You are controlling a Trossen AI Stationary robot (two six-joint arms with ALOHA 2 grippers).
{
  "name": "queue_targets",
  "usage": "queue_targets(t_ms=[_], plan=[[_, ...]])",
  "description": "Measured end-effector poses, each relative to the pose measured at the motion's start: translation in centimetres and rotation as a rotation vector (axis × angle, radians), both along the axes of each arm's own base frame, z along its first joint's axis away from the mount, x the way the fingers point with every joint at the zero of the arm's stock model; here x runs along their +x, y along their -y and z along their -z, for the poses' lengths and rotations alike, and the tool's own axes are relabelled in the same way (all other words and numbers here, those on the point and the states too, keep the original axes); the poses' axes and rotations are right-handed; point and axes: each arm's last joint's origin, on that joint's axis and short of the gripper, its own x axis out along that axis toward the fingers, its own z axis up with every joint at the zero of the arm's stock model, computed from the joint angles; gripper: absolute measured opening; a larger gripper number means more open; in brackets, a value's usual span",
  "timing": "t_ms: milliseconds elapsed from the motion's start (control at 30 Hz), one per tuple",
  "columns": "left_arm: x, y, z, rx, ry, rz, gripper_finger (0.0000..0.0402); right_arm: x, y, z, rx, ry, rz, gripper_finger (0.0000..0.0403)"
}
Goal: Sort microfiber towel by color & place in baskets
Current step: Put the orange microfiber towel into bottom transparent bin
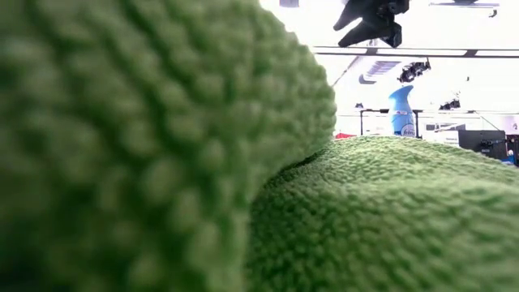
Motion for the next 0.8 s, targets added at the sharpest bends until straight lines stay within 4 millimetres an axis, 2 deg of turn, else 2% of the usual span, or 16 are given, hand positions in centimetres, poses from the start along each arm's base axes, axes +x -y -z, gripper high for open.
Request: queue_targets(t_ms=[167,500,800], plan=[[-0.8,-0.1,1.5,-0.031,-0.177,0.015,0.0,1.7,-0.1,0.7,0.04,0.039,0.055,0.0165],[0.4,1.0,7.0,-0.164,-0.269,0.166,0.0,5.4,-0.7,2.6,0.118,0.115,0.081,0.0165],[0.3,0.4,11.2,-0.2,-0.352,0.06,0.0004,7.1,-2.2,2.7,0.156,0.242,0.046,0.0165]])
